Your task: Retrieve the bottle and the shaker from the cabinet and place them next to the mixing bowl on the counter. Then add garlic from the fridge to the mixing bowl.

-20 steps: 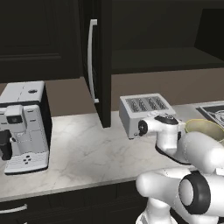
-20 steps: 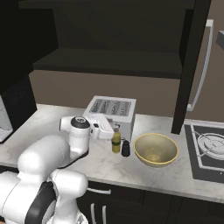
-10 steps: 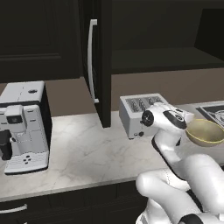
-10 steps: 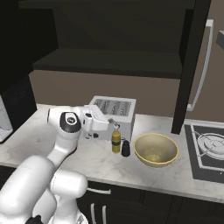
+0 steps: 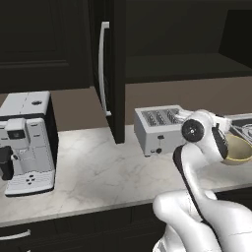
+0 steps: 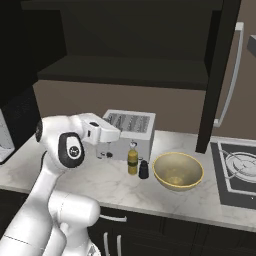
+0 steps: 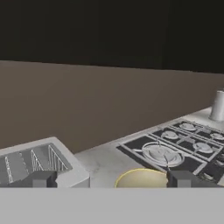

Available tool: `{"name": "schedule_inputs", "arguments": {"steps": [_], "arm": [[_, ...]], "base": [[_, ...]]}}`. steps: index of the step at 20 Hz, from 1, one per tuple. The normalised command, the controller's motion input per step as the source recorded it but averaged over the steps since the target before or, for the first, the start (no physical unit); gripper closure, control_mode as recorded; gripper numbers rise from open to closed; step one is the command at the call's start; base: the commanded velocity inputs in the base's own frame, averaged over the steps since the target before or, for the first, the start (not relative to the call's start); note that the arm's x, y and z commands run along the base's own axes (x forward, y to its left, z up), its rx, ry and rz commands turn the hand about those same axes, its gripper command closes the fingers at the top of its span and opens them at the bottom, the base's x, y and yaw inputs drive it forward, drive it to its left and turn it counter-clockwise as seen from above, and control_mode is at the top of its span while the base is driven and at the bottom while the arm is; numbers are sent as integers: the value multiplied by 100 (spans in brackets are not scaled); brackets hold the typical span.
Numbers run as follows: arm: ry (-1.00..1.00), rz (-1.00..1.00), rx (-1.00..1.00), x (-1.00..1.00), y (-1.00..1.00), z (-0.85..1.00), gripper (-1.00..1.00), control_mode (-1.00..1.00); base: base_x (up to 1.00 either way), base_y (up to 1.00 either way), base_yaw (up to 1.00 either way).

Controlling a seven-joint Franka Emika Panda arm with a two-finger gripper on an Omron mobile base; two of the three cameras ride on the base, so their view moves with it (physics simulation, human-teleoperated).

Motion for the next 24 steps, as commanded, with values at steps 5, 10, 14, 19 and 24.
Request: {"name": "schedule_inputs", "arguments": {"steps": [5,10,14,19,24], "arm": [[12,36,9,-51,20,52,-100,-100],[12,33,3,-61,36,33,-100,-100],[10,24,0,-69,30,19,-100,-100],[3,7,2,-59,0,14,-100,-100],[10,-1,0,-22,4,30,-100,-100]], "base": [[0,0,0],[0,0,0],[0,0,0],[0,0,0],[0,0,0]]}}
